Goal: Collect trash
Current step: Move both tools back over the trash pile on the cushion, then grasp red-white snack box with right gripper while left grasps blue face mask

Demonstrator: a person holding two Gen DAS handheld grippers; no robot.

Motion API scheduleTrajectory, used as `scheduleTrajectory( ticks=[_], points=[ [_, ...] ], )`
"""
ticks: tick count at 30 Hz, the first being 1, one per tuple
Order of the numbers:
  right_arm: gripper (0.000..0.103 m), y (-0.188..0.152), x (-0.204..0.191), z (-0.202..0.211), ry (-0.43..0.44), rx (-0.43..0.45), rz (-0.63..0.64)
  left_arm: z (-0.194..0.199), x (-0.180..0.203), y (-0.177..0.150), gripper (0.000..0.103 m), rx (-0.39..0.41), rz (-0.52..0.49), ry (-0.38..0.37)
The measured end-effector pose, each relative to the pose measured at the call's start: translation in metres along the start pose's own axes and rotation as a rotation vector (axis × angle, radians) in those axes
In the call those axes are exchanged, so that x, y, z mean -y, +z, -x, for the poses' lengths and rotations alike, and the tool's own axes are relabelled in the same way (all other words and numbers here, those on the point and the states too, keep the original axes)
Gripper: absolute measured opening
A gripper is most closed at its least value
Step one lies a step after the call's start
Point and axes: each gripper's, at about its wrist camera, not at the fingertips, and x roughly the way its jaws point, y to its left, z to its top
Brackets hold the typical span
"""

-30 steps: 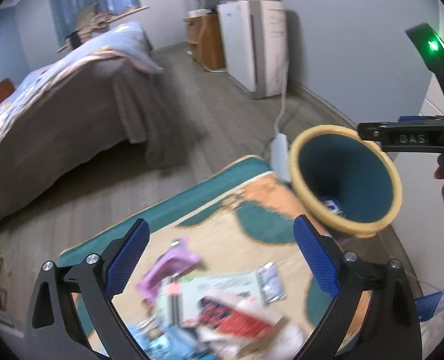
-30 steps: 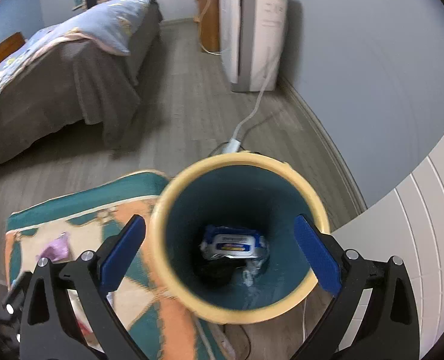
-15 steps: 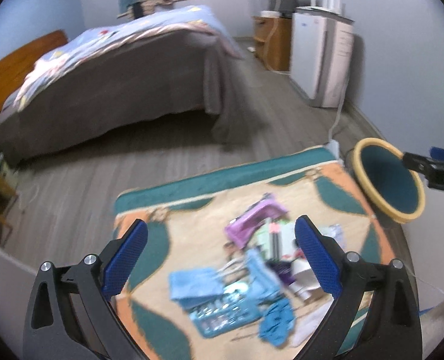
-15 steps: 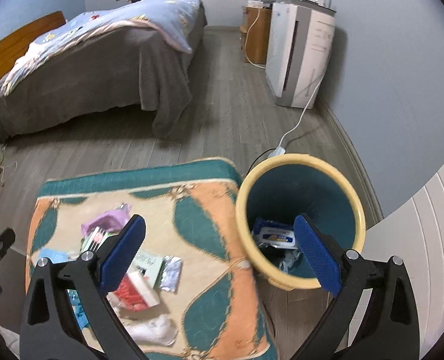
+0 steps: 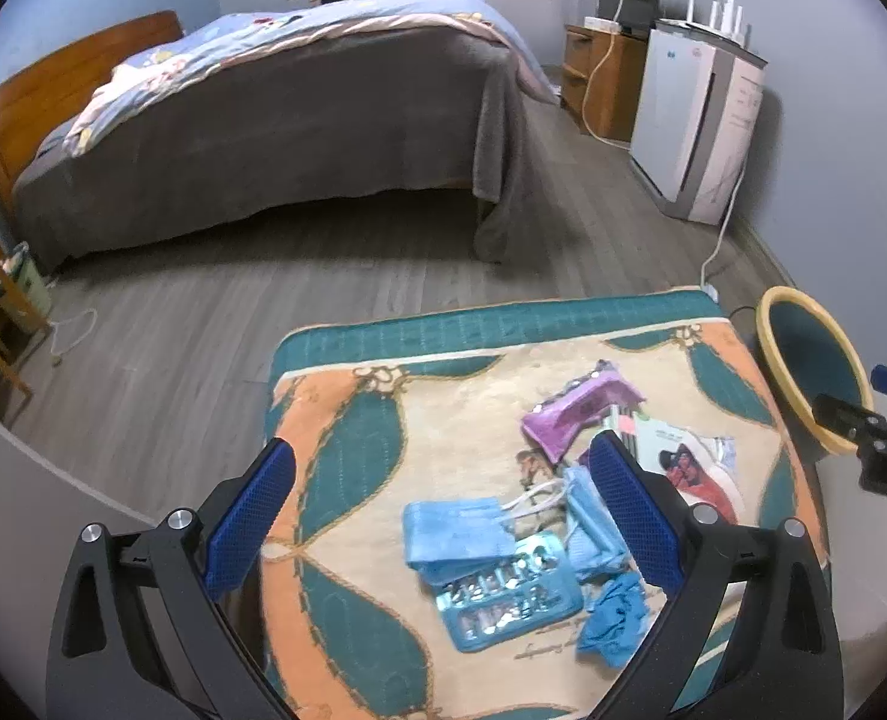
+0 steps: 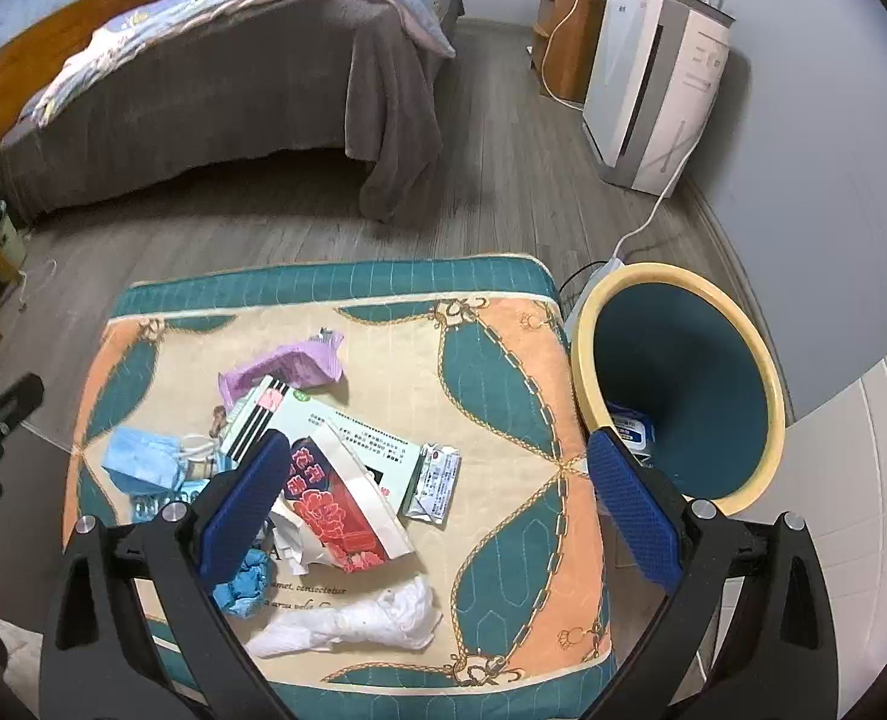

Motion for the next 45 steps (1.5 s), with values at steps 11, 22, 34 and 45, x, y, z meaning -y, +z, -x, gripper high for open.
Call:
scheduleTrajectory(
  ticks=[11, 22, 34, 45],
  points=[
    [0.097, 0.001, 0.0, -0.034, -0.02, -0.05, 0.021, -0.024, -0.025, -0.004, 0.097, -0.069, 0.07, 0.049],
    [0.097, -0.008, -0.025, -0.059, 0.089, -0.149, 0.037, -0.047, -0.025, -0.01, 0.097, -0.146, 0.034, 0.085],
    [0.048, -0.04, -0.072, -0.086, 0.173, -0.306, 0.238, -0.063, -0.016, -0.02, 0.097, -0.204, -0.025, 0.072],
    [0.011, -0.021, -0.057, -0.065, 0.208, -0.224, 0.185, -0.1, 0.0, -0.04, 0.081, -0.324, -0.092, 0.039]
  ],
)
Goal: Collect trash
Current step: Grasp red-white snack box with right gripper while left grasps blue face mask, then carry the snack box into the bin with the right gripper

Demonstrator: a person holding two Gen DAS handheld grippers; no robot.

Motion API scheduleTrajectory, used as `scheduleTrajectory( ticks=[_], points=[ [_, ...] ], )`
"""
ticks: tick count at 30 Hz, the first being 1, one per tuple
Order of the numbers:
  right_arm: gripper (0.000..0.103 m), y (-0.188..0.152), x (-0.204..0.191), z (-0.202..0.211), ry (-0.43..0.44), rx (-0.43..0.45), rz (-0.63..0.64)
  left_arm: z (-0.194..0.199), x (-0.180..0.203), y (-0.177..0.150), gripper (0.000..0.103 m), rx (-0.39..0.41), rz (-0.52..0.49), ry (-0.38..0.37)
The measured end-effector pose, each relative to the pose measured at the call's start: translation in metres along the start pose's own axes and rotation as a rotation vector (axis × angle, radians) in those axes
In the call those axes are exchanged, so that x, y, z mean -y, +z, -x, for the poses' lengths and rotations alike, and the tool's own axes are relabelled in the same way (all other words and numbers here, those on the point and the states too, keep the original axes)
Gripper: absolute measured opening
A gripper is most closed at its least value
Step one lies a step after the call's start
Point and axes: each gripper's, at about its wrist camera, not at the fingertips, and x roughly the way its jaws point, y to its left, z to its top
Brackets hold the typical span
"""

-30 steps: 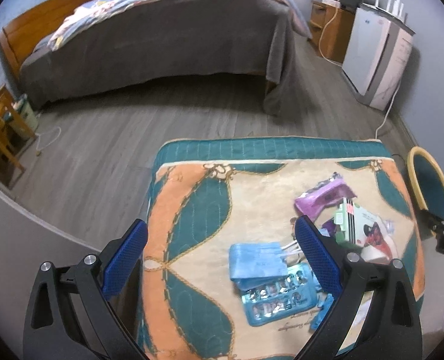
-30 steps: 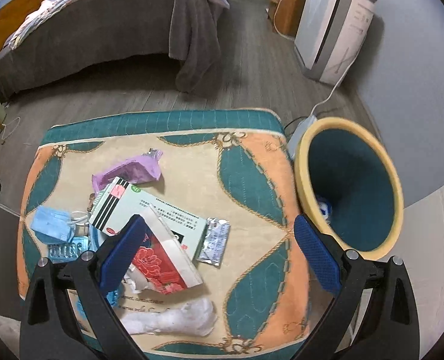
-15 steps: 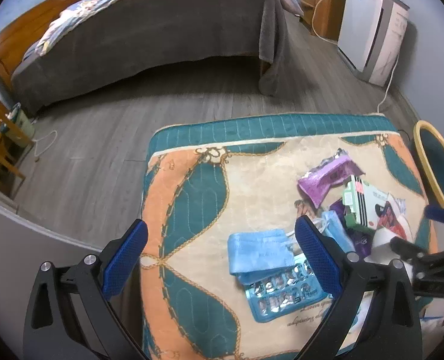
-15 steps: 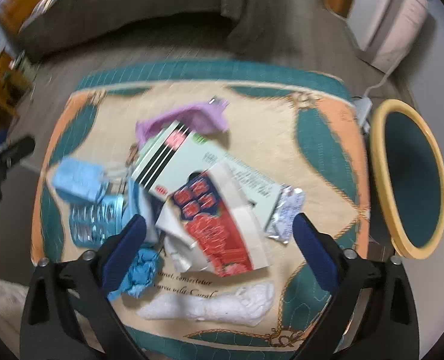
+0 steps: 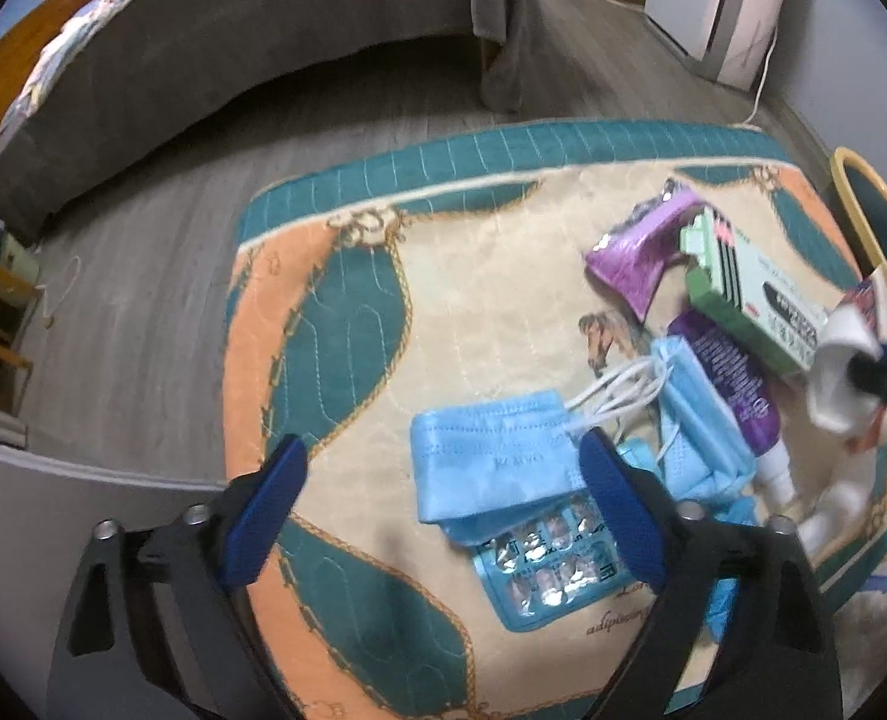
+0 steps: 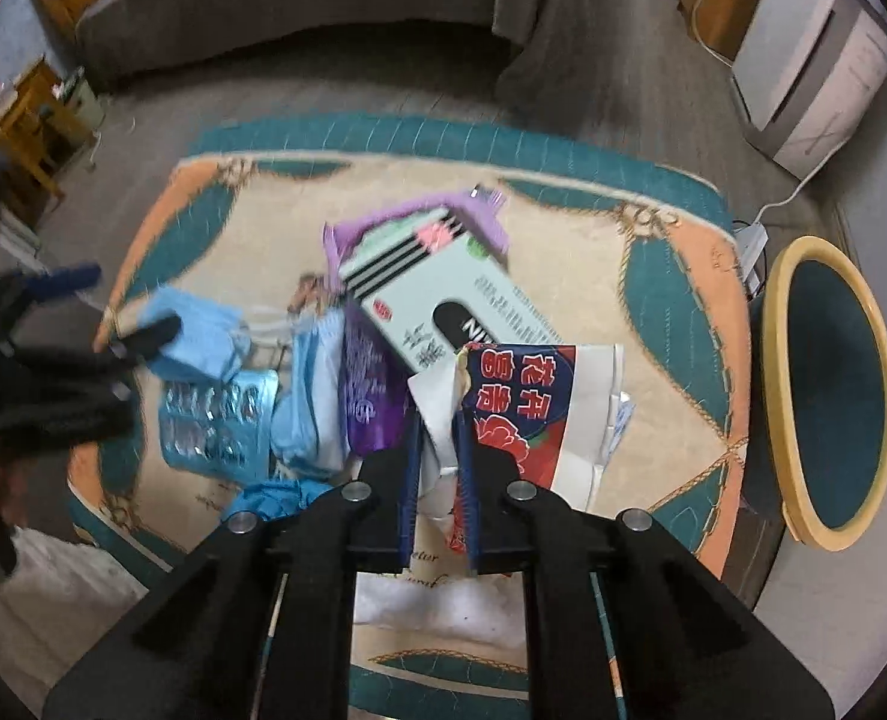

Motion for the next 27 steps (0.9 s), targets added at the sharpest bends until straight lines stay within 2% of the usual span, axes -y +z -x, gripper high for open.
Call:
scheduleTrajectory(
  ticks=[4, 6, 9, 12, 18, 24, 27],
  points=[
    [0.011, 0.006, 0.013, 0.009, 0.017, 0.028, -0.047, -0.015, -0.003, -0.003, 0.064, -0.061, 0.027, -0.024],
    [0.011, 0.008, 0.016, 0.012, 0.02, 0.04, -0.057, -0.019, -0.004, -0.004, 0.044, -0.078, 0.034, -0.044],
    [0.011, 0.011, 0.019, 0.014, 0.021, 0.05, -0.075, -0.016, -0.002, -0.003, 0.023, -0.061, 0.024, -0.07],
    [0.011, 0.012, 0.024, 0.018, 0.019, 0.06, -0.089, -0.004, 0.001, 0.0, 0.019, -0.013, 0.018, -0.09],
    [0.011, 0.016, 0.036, 0.031, 0.014, 0.1, -0.118, 0.022, 0.0, 0.007, 0.017, 0.085, 0.027, -0.078],
    [0.011, 0.023, 0.047, 0.048, 0.009, 0.149, -0.151, 0.062, 0.001, 0.021, 0.017, 0.219, 0.041, -0.091],
    [0.011, 0.026, 0.052, 0.055, -0.001, 0.173, -0.162, 0.089, -0.001, 0.025, 0.017, 0.303, 0.054, -0.129]
  ],
)
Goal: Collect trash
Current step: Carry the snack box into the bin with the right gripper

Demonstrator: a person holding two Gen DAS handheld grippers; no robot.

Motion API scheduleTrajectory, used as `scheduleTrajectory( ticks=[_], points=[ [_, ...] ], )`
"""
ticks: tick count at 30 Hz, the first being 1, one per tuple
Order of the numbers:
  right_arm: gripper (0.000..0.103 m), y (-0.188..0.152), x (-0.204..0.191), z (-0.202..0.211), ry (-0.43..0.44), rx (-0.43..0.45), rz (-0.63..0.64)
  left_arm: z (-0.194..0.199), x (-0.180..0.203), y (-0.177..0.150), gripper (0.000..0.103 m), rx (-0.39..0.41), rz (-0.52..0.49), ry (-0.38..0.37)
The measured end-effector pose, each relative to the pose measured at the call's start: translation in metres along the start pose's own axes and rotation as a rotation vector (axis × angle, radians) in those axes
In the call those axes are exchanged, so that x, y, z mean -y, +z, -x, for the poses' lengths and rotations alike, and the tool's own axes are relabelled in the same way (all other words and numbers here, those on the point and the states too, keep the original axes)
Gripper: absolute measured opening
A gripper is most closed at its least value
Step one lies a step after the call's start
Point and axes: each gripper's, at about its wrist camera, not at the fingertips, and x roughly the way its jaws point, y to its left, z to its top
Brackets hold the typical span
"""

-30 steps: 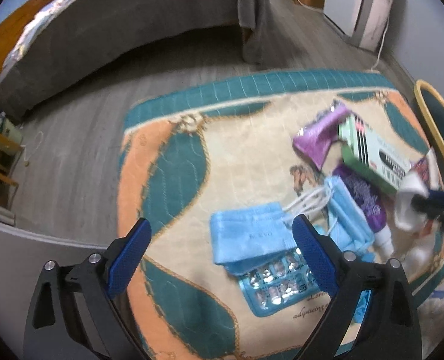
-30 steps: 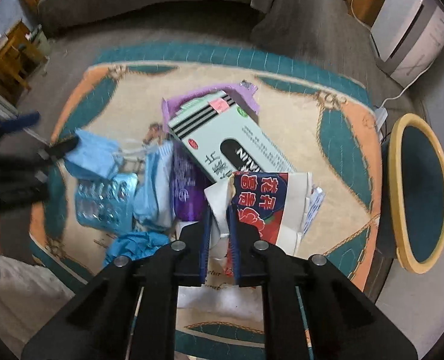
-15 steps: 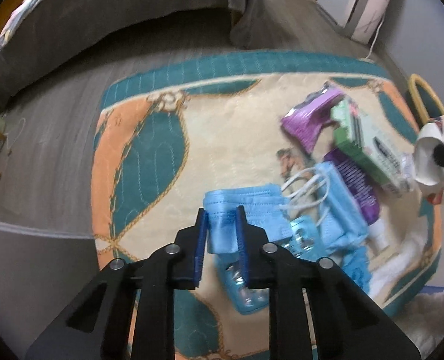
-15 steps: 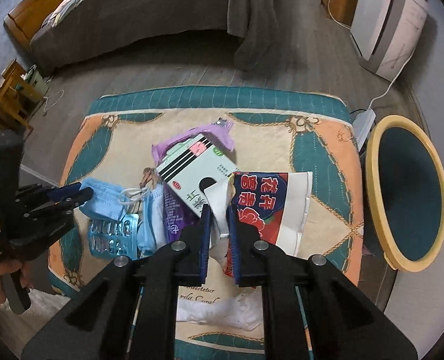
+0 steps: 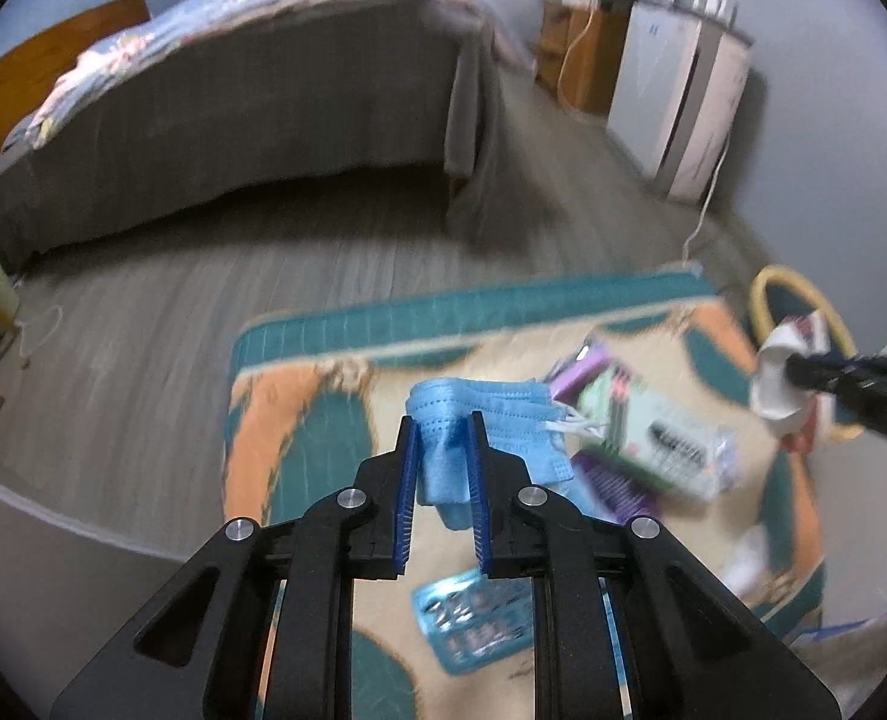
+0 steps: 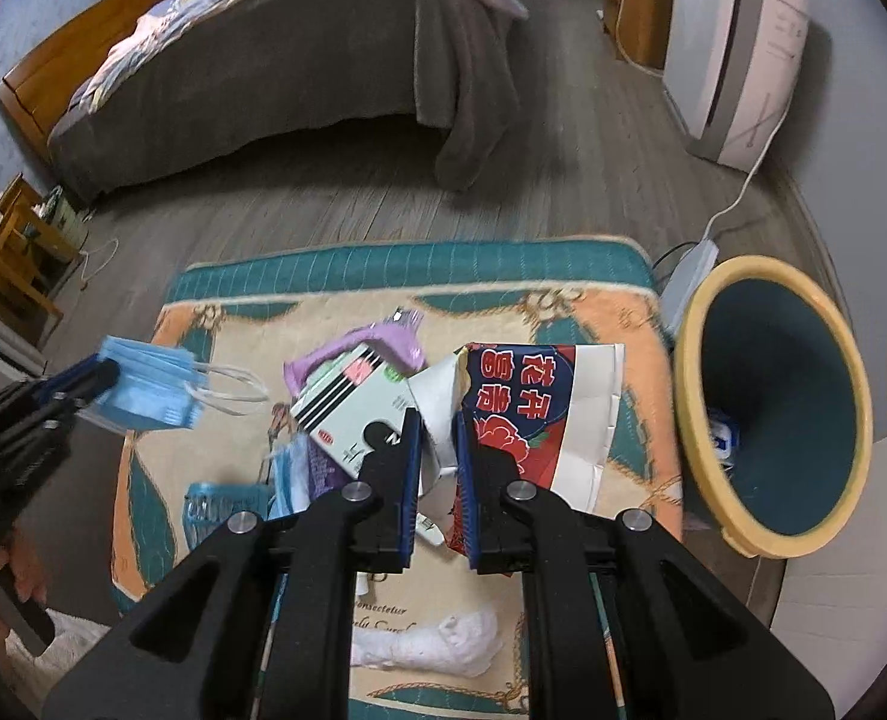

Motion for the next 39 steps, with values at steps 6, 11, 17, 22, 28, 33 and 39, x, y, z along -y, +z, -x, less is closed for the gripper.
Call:
scheduleTrajectory(
  ticks=[6, 11, 17, 22, 28, 33, 39],
  points=[
    [0.011, 0.005, 0.016, 0.017, -0.005, 0.03, -0.035, 0.024, 0.011, 0.011, 0.017, 0.09, -0.021, -0.038],
    [0.011, 0.011, 0.032, 0.02, -0.016, 0.047, -0.068, 0.024, 0.019, 0.014, 0.017, 0.099, -0.033, -0.05],
    [0.011, 0.015, 0.04, 0.024, -0.022, 0.06, -0.059, 0.02, 0.031, 0.012, 0.017, 0.088, -0.054, -0.062],
    [0.011, 0.02, 0.052, 0.033, -0.018, 0.089, -0.056, 0.011, 0.05, 0.009, 0.017, 0.064, -0.086, -0.061],
    [0.011, 0.023, 0.078, 0.037, -0.014, 0.095, -0.071, 0.006, 0.075, 0.01, 0.017, 0.051, -0.118, -0.074],
    [0.011, 0.024, 0.101, 0.04, -0.003, 0.097, -0.094, 0.002, 0.094, 0.011, 0.017, 0.044, -0.138, -0.093],
    [0.011, 0.026, 0.13, 0.039, -0.029, 0.099, -0.123, 0.001, 0.116, 0.017, 0.017, 0.044, -0.154, -0.115]
  ],
)
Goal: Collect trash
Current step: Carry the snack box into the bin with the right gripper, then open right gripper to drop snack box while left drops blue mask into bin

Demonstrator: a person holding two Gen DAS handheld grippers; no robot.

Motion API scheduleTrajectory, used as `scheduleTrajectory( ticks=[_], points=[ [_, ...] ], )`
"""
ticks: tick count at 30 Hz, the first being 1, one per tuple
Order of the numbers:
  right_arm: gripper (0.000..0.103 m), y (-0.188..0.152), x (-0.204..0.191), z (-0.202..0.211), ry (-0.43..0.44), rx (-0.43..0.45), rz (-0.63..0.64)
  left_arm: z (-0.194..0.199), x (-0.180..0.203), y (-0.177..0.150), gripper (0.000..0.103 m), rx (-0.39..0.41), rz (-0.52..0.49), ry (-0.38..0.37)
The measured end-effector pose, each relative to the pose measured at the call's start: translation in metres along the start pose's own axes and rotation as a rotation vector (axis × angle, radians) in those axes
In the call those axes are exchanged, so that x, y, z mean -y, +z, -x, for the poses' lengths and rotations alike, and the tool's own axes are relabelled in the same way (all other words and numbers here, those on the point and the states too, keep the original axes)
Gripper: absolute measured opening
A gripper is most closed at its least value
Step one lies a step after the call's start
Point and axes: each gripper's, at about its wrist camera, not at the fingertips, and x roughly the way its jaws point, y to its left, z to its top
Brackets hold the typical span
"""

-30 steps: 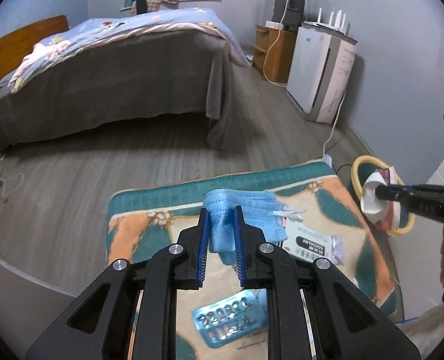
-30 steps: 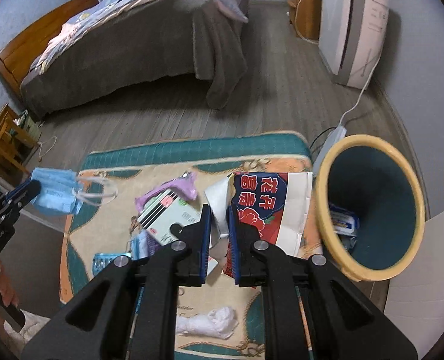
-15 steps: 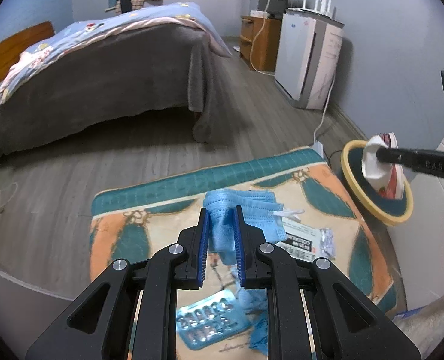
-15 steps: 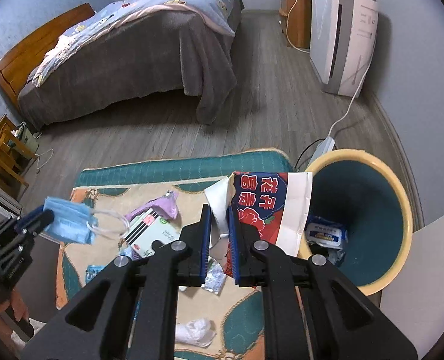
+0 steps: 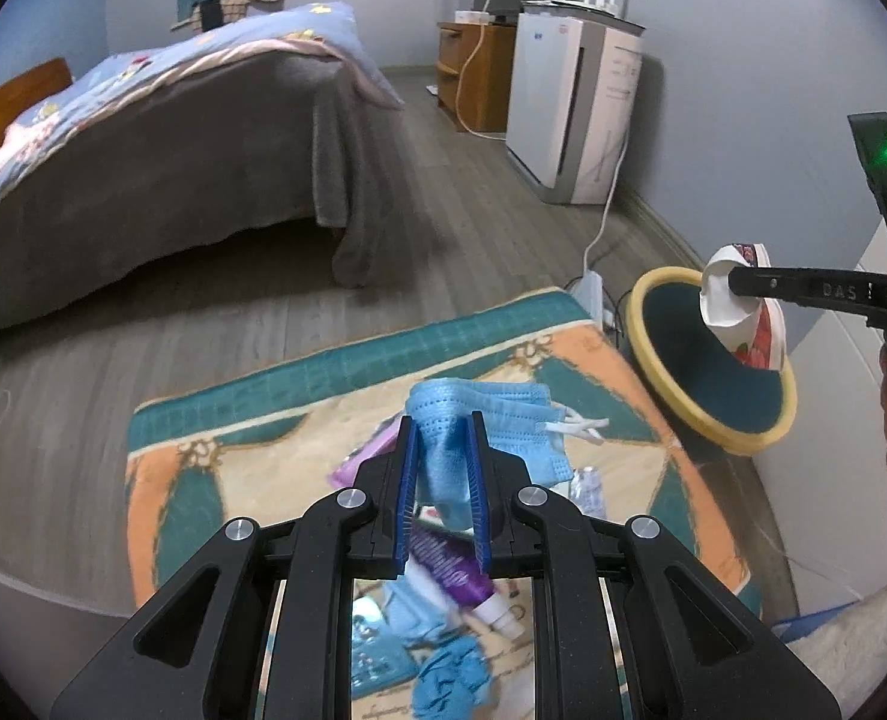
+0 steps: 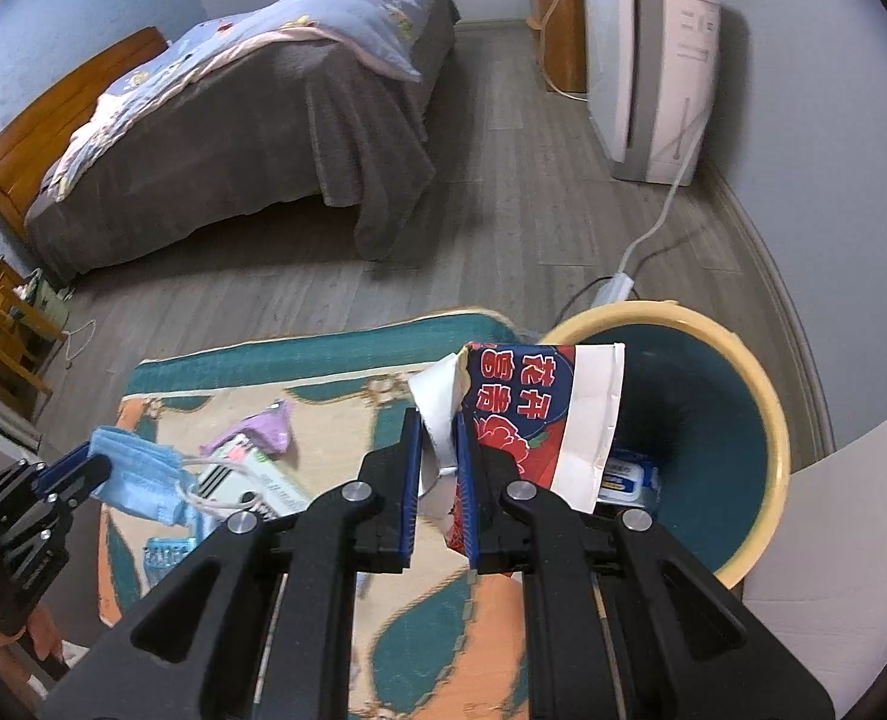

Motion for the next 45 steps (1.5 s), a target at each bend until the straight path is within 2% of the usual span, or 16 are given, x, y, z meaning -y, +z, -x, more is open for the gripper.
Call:
scheduleTrajectory(
  ticks=[7, 17, 25, 32, 35, 41, 45],
  points=[
    [0.011, 0.001, 0.035, -0.004, -0.008, -0.006, -0.077, -0.011, 0.034, 0.014, 0.017, 0.001, -0.042, -0.03],
    [0.011, 0.001, 0.055, -0.003, -0.028, -0.001, -0.113, -0.024, 0.09, 0.036, 0.017, 0.013, -0.128, -0.09],
    [0.011, -0.003, 0.084, -0.015, -0.032, -0.021, -0.2, -0.049, 0.121, 0.043, 0.017, -0.034, -0.17, -0.151],
    [0.011, -0.011, 0.119, -0.031, -0.077, -0.051, -0.282, -0.081, 0.15, 0.047, 0.017, -0.097, -0.23, -0.161],
    [0.011, -0.016, 0.131, -0.038, -0.11, -0.072, -0.323, -0.095, 0.164, 0.05, 0.017, -0.095, -0.27, -0.143],
    [0.011, -0.014, 0.135, -0.036, -0.125, -0.053, -0.342, -0.122, 0.182, 0.053, 0.017, -0.1, -0.285, -0.134],
    [0.011, -0.012, 0.134, -0.035, -0.131, -0.04, -0.327, -0.128, 0.187, 0.057, 0.019, -0.082, -0.282, -0.154]
  ],
)
